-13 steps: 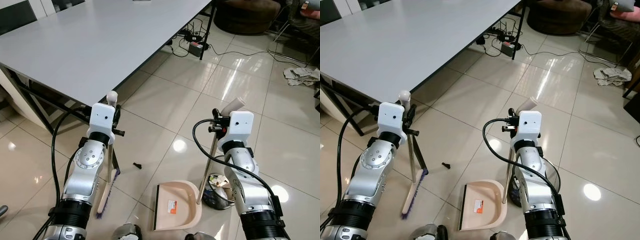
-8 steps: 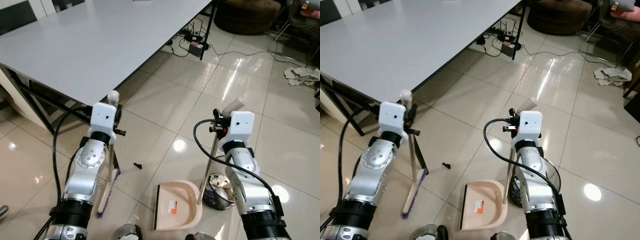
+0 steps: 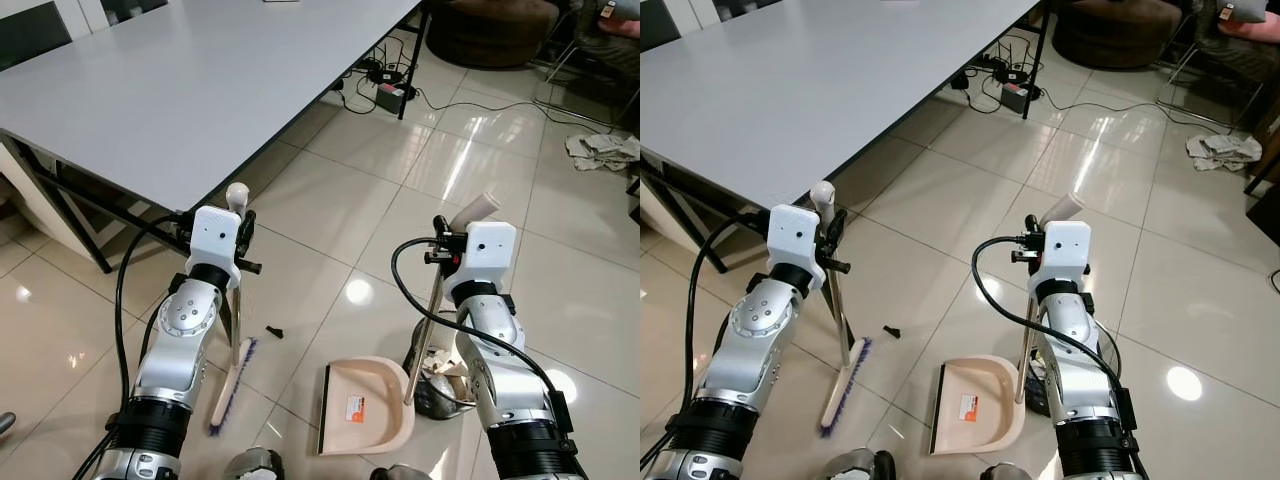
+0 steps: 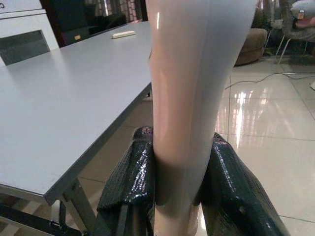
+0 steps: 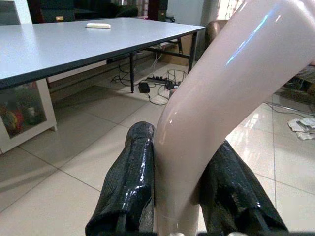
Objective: Sweep floor
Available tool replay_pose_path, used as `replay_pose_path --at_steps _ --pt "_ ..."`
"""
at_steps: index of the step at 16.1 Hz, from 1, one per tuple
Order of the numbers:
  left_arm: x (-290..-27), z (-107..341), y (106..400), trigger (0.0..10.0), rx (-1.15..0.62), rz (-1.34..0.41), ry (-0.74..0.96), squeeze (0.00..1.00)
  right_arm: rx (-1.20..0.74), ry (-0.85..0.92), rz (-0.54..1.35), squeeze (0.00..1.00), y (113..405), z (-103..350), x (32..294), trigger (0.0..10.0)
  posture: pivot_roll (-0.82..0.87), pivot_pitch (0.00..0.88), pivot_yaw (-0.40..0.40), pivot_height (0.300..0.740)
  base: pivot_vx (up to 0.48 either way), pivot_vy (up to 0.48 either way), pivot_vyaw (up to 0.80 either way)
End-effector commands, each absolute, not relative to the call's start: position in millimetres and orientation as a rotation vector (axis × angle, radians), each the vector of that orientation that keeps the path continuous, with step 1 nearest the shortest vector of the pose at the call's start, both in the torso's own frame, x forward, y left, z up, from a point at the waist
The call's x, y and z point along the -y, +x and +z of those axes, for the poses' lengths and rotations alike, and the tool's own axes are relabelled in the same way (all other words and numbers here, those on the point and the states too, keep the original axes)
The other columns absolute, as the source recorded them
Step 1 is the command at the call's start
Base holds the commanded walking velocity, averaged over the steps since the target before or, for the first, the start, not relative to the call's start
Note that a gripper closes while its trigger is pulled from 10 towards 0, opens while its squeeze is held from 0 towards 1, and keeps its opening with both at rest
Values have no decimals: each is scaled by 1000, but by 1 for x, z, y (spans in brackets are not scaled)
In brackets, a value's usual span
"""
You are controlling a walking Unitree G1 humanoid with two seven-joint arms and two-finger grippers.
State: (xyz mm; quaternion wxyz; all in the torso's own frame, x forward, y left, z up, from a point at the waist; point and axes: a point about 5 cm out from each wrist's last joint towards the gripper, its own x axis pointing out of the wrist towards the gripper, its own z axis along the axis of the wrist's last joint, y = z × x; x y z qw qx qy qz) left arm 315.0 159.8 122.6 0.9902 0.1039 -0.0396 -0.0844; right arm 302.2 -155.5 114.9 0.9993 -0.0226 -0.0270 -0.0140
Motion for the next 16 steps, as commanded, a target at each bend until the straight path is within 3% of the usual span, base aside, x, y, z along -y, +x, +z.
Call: replay_pose_path --at_steps 1,16 --pt "-158 132 318 10000 116 -179 213 0 98 -42 -29 0 304 123 156 10000 31 53 2 740 0 0 0" --pt "-158 134 319 10000 122 -184 205 0 113 -30 -16 0 304 123 155 10000 32 50 5 740 252 0 0"
